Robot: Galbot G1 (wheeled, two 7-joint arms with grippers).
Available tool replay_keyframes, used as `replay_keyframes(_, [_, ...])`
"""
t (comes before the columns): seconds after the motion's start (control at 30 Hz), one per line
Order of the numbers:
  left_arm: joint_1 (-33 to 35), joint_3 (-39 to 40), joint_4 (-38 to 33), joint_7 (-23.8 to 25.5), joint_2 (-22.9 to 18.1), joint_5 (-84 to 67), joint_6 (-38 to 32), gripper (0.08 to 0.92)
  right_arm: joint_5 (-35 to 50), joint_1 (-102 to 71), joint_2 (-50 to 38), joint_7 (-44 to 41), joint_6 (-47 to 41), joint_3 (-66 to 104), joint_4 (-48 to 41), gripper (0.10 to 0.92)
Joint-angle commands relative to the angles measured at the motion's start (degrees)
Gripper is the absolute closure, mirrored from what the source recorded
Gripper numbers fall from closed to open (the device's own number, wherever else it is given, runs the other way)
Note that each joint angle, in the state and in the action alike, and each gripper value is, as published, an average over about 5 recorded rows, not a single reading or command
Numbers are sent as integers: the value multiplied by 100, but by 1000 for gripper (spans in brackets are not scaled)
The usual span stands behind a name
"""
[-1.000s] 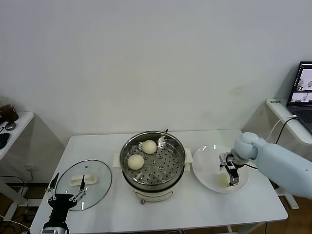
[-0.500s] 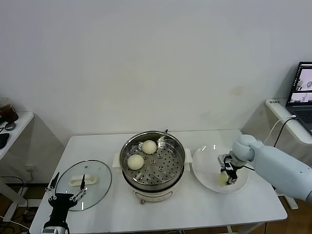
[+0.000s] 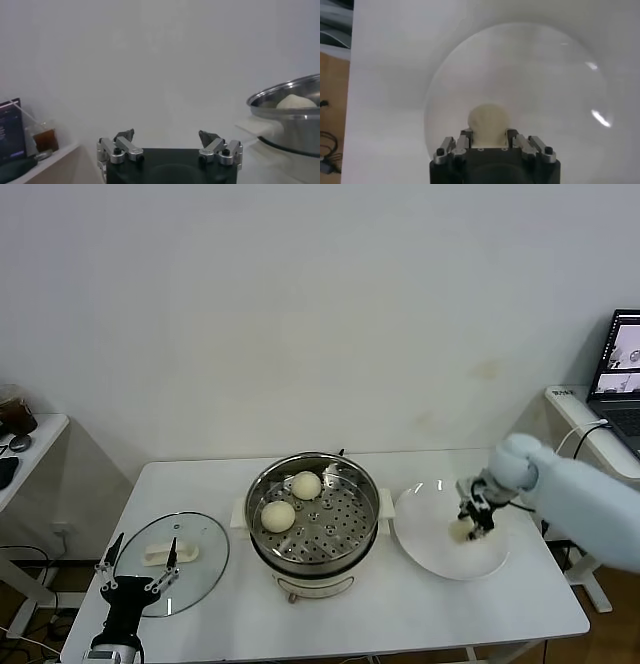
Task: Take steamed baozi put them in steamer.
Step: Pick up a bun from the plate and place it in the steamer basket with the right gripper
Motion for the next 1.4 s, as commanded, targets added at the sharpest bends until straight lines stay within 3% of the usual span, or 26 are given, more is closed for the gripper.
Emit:
replay_keyframes(0.03, [-30, 23, 5, 3, 10, -12, 4, 177, 1462, 2188, 235, -433, 402, -583, 228, 583])
replay_keyframes(0.27, [-56, 23, -7, 3, 24, -31, 4, 177, 2372, 3269, 1213, -127, 1064, -1486, 712, 581])
replay_keyframes(0.5, [-41, -59, -11, 4, 31, -48, 3, 177, 2267, 3216, 2307, 224, 1843, -2344, 1084, 575])
replay_keyframes(0.77, [-57, -172, 28, 2, 14, -84, 0, 177, 1523, 2725, 3233, 500, 2925, -2770, 738, 570])
replay_keyframes(1.4, [-75, -240, 102, -7, -30, -114, -16, 177, 451, 2262, 3532, 556, 4293, -2976, 282, 518])
